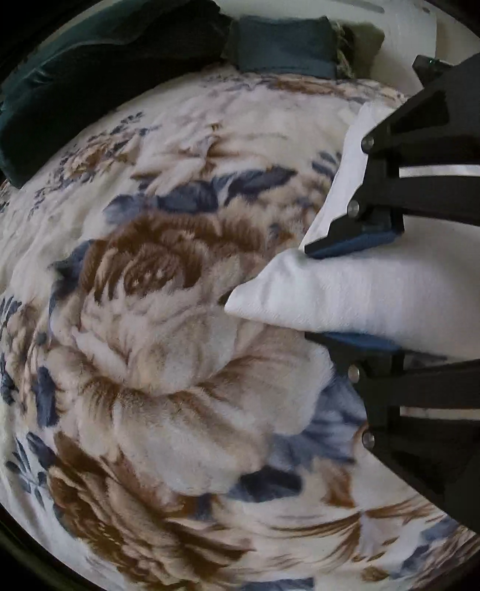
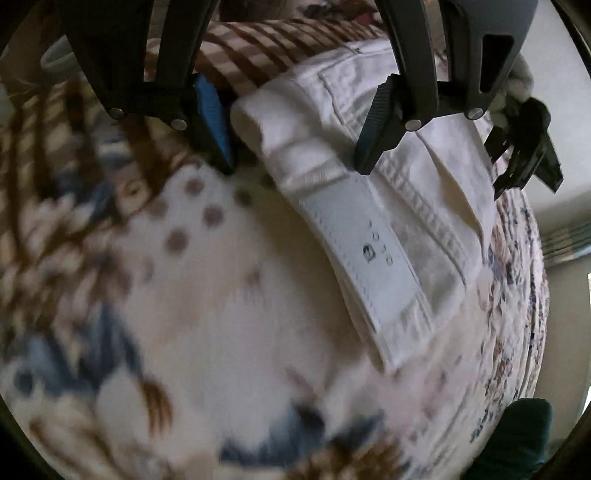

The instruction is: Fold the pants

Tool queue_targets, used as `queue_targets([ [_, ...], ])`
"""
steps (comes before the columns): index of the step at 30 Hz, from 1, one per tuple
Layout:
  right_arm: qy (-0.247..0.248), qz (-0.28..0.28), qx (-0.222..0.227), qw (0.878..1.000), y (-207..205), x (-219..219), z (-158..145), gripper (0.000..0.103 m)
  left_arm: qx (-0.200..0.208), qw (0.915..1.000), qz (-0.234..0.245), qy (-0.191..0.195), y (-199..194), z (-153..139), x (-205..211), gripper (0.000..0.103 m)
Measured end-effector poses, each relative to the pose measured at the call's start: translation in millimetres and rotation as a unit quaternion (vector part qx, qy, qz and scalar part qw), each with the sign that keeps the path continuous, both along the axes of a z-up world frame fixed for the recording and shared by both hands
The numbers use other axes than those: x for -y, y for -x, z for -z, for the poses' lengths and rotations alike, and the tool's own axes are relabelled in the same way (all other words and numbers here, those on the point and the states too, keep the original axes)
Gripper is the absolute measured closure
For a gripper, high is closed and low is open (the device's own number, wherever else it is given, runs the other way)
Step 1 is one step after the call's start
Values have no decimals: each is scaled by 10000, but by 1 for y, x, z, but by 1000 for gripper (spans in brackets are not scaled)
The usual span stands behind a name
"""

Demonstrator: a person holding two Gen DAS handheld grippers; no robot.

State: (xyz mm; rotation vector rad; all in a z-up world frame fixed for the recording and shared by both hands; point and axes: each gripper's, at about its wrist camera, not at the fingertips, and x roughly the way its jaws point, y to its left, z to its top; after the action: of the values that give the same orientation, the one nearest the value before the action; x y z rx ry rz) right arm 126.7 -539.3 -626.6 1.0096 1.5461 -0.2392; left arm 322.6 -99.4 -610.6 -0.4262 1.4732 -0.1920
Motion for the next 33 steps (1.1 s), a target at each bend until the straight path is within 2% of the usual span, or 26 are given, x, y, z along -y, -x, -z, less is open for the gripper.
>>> queue_targets([
  [2, 53, 62, 72, 9999, 3, -2, 3, 35, -192, 9987, -376, 290, -2, 10, -16, 74],
  [4, 184, 209, -59, 9996, 8, -1, 8, 37, -408, 9934, -845, 666, -3, 20, -31, 74],
  [8, 55, 428, -152, 9990, 13, 2, 4, 37, -395, 9902, -1045, 838, 1, 8, -34, 72],
  [11, -452, 814, 51, 9956, 30, 6, -3, 35, -317, 9914, -913, 886, 9, -5, -33, 65],
  [13, -737, 1069, 97, 9915, 47, 3, -1, 32, -265, 9935, -719, 838, 18, -13, -30, 47],
  [17, -1090, 1185, 78, 9869, 59, -6, 22, 32, -232, 9955, -418, 819, 37, -17, -24, 42],
  [20, -1606, 1583, 133, 9742, 77, -10, 27, 32, -204, 9951, -317, 918, 47, -17, -28, 39],
  [24, -2080, 1413, 610, 9660, 78, -40, 38, 28, -301, 9931, -13, 1136, 69, -11, -26, 32],
  [26, -1993, 1092, 778, 9707, 64, -50, 51, 24, -354, 9925, 125, 1162, 81, -4, -25, 32],
  [27, -1980, 1046, 866, 9708, 59, -53, 54, 19, -403, 9912, 127, 1251, 88, 1, -26, 31],
  [29, -1900, 1043, 1023, 9709, 47, -59, 55, 18, -494, 9884, 6, 1434, 96, 6, -30, 30],
  [32, -1711, 1120, 1497, 9674, 43, -68, 27, 18, -509, 9849, -189, 1644, 102, 9, -36, 30],
  [33, -1636, 894, 1710, 9675, 40, -74, 12, 18, -497, 9844, -190, 1676, 102, 10, -37, 30],
])
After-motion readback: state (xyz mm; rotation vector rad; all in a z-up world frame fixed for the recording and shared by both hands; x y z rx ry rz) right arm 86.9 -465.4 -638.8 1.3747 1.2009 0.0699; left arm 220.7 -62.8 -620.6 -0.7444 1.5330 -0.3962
